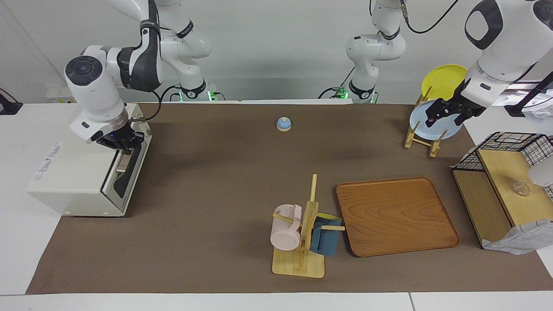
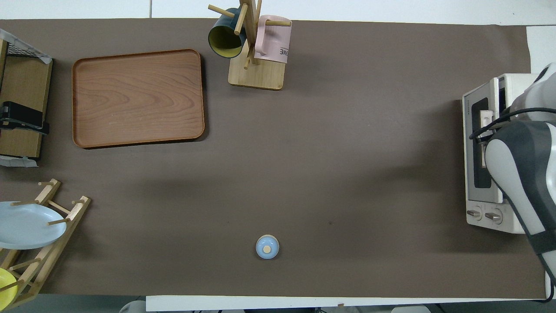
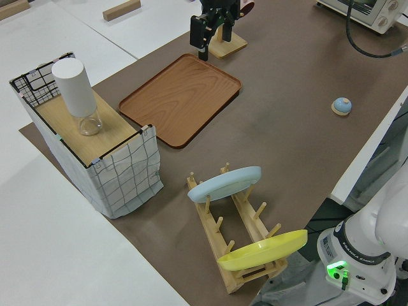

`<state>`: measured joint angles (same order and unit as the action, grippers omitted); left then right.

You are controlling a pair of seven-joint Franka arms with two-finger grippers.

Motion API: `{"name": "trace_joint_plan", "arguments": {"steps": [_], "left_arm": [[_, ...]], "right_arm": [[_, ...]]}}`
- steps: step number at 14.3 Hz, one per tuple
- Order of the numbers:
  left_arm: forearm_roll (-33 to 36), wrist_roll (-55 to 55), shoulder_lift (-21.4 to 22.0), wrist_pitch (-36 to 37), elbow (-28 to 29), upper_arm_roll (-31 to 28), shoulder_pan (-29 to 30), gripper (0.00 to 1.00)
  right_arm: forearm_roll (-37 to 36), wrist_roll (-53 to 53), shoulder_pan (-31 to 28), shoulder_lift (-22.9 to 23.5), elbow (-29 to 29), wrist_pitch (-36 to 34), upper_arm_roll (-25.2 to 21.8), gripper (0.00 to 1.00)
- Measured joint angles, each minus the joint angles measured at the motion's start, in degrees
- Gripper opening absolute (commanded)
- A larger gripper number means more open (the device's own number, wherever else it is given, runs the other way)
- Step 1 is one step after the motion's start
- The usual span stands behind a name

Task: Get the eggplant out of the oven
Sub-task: 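Pull the oven door down and open with the right gripper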

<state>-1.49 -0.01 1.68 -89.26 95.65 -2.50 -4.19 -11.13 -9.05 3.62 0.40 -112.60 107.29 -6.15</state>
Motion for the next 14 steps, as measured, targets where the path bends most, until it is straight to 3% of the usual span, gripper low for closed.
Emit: {"name": "trace_joint_plan", "arguments": {"steps": [4,10,14], "left_arm": [[0.0,0.0,0.0,0.0,0.0,0.0,0.0,1.00],[0.0,0.0,0.0,0.0,0.0,0.0,0.0,1.00],[0.0,0.0,0.0,0.0,0.0,0.0,0.0,1.00]], "right_arm": [[6.3,1.5,3.3,2.8,-3.0,5.9,0.7,0.00],[7.9,5.4,6.1,14.3,-5.1,20.5,1.3,0.00],[15.4,6.6,6.8,15.9,-3.8,22.7,0.9,0.25]]}}
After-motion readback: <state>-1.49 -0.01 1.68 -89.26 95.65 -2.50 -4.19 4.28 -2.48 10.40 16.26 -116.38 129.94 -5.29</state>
